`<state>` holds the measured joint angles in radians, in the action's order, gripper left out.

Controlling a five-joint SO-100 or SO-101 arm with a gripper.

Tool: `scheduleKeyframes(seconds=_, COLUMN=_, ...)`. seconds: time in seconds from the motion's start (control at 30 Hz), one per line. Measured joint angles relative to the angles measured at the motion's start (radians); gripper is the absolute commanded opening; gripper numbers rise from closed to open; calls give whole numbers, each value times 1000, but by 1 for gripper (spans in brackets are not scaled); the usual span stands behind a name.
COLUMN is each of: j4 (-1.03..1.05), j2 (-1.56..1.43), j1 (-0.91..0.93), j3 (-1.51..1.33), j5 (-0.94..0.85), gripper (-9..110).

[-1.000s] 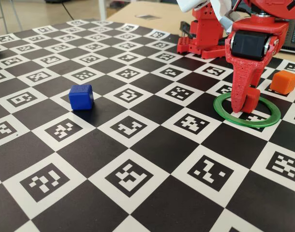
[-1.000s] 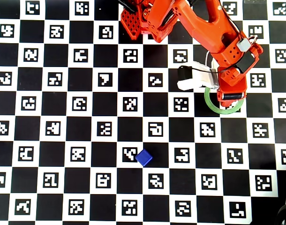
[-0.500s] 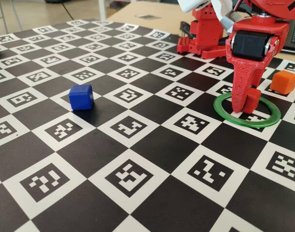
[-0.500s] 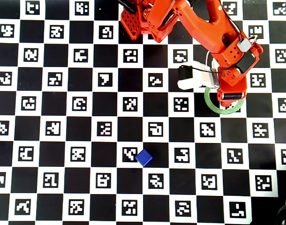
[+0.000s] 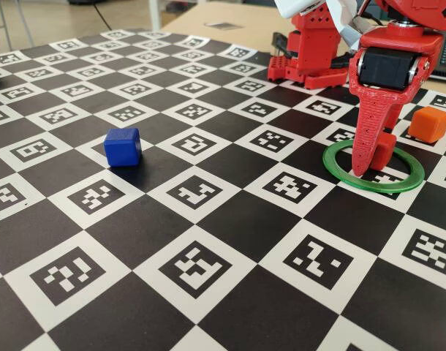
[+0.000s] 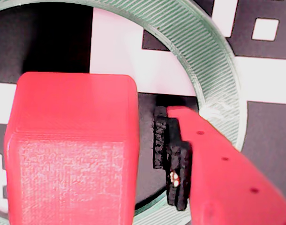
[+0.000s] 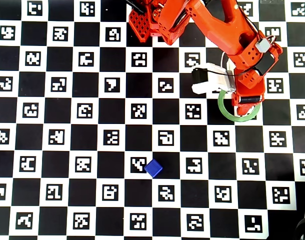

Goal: Grab the red cube then put it in the green circle then put the blue cube on top and finally the orange cube on top

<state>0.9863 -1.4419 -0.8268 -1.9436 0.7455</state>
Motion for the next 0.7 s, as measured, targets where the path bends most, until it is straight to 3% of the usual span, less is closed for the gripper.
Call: scheduleKeyframes(seconds=0.7, j4=448, j2=-241, j1=178, j3=367, j5=-147, gripper=31)
